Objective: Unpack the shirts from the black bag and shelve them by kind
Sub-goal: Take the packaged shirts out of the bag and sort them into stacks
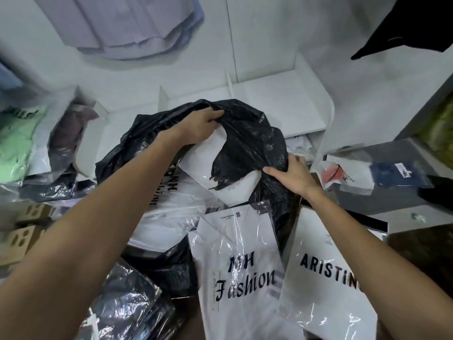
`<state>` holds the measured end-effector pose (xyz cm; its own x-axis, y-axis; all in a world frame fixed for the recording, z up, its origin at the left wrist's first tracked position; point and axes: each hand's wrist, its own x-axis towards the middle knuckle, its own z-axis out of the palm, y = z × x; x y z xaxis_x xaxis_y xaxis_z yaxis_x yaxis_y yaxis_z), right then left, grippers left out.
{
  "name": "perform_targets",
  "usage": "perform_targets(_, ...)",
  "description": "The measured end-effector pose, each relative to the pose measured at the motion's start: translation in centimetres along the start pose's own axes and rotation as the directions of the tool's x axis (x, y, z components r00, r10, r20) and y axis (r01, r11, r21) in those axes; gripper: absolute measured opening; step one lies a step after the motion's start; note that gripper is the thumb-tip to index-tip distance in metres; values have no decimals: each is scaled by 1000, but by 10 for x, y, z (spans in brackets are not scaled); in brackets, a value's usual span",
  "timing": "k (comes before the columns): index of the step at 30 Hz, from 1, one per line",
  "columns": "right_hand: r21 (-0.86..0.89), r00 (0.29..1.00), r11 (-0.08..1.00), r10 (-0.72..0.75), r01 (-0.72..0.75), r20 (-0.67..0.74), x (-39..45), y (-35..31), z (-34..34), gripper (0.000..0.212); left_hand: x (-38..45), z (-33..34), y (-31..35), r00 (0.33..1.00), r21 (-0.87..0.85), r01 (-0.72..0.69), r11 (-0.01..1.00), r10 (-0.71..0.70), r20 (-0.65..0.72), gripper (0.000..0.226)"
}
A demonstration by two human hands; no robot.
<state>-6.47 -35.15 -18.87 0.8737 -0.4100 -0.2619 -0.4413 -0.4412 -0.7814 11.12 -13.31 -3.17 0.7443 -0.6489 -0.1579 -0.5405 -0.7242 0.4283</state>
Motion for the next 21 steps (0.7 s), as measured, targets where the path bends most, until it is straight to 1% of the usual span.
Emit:
perform_targets(1,-98,991,993,-77,67,-109,-2,-8,0,90,-1,-3,-1,1000,0,-22,1000,22,4,47)
perform_targets(2,-181,958,971,-192,154,-214,-6,-20,2,89,-3,-5,-5,999,-20,-32,999,32,10,47)
perform_targets(3,-256,900,934,-320,248,-295,-10,-34,7,85,-7,-7,-6,999,-61,-33,998,34,18,48)
perform_targets(4,-323,828,882,-446,342,-341,-14,-50,12,79,-12,-7,-9,999,-112,-34,993,37,21,49)
perform_targets(5,-377,760,822,-551,426,-344,-16,-65,21,73,-19,-4,-10,999,-172,-42,984,44,6,48)
perform_targets(6,-422,713,763,-629,489,-310,-18,-80,30,68,-28,2,-13,998,-233,-55,971,46,-44,46)
perform_targets(7,-458,686,714,-678,530,-264,-17,-92,41,65,-39,11,-15,993,-304,-64,951,29,-118,42)
perform_targets(8,-495,671,673,-709,550,-218,-16,-104,51,65,-48,23,-20,981,-384,-51,922,-27,-193,40)
perform_targets(9,-536,661,637,-728,554,-181,-14,-115,60,65,-57,38,-27,962,-469,-15,883,-115,-247,39)
perform_targets(10,-578,657,603,-739,550,-147,-11,-122,68,65,-65,55,-36,936,-559,44,828,-230,-266,37)
perform_targets(12,-658,660,534,-748,531,-74,-3,-133,80,68,-74,81,-53,857,-737,175,652,-469,-211,30)
perform_targets(13,-695,663,499,-747,518,-42,3,-136,84,69,-75,91,-62,810,-789,240,566,-565,-159,27)
perform_targets(14,-725,662,466,-749,507,-19,8,-139,87,70,-74,98,-71,772,-805,298,513,-626,-113,27)
perform_targets(16,-762,625,392,-781,515,21,15,-148,89,68,-68,109,-86,745,-787,368,495,-664,-69,37)
perform_targets(17,-772,594,351,-804,530,42,17,-154,89,66,-64,112,-89,737,-776,391,495,-673,-58,40)
perform_targets(18,-778,566,314,-822,545,64,20,-159,89,65,-58,115,-92,719,-787,404,466,-693,-41,39)
perform_targets(19,-782,544,285,-835,554,81,22,-165,88,65,-53,116,-93,698,-824,398,403,-716,-14,36)
perform_targets(20,-787,535,265,-840,556,95,24,-171,88,65,-48,114,-92,675,-883,365,295,-737,33,31)
perform_targets(21,-795,531,249,-841,553,106,25,-176,88,66,-43,113,-91,668,-937,312,158,-737,98,27)
